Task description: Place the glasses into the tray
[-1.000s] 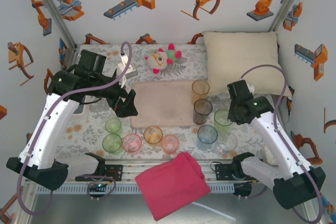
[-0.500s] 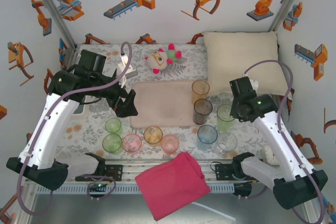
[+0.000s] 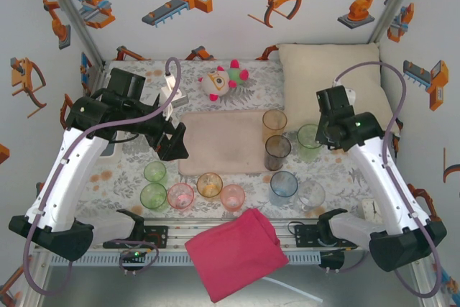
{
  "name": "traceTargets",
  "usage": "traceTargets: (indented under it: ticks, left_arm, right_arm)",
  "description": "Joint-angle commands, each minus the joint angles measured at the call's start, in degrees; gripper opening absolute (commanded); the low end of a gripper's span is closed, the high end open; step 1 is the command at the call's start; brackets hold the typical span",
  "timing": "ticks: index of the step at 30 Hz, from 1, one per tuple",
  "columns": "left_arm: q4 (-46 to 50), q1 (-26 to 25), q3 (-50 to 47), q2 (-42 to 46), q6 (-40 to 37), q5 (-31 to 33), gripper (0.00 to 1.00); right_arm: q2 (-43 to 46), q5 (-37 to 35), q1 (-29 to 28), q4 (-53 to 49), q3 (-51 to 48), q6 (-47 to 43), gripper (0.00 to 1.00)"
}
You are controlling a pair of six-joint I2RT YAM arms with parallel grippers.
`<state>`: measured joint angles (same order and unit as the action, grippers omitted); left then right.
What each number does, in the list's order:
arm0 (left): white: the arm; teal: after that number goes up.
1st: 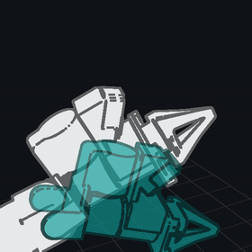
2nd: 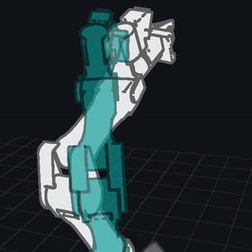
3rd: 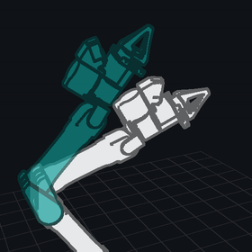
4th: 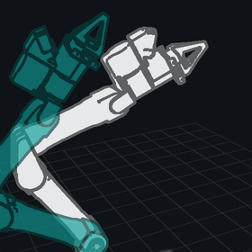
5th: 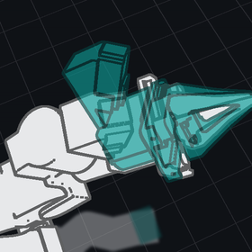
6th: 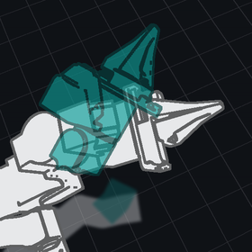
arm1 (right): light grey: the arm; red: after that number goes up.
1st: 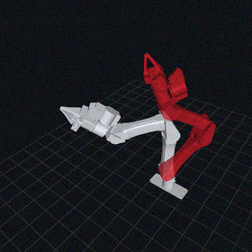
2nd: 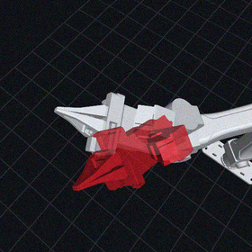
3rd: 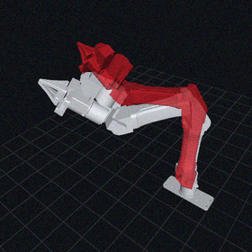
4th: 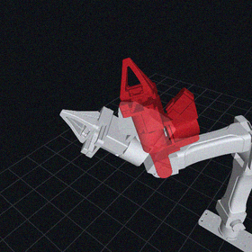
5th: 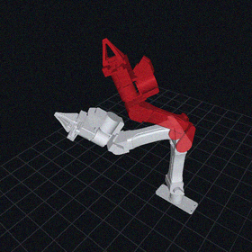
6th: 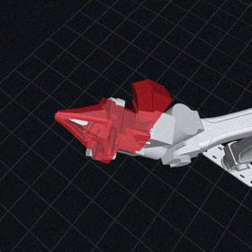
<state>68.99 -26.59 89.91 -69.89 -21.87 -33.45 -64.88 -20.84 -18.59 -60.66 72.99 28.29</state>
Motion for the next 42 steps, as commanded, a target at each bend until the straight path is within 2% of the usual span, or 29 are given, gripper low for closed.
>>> traceTargets:
  ticks: [1, 20, 42]
  left_arm:
    - [0.9, -0.1, 1.1, 0.1, -0.6, -0.5, 0.97]
    - [1.0, -0.3, 1.5, -1.3, -0.8, 0.5, 0.97]
    - [1.6, -0.2, 3.1, -3.1, -1.4, 1.1, 0.97]
  right_arm:
    - [-1.2, -1.4, 0.7, 0.7, 3.8, -2.2, 0.0]
    - [-12.2, 0.5, 4.6, 3.8, 18.3, -6.6, 0.0]
    - [-29.2, 8.9, 5.4, 8.6, 33.9, -7.4, 0.0]
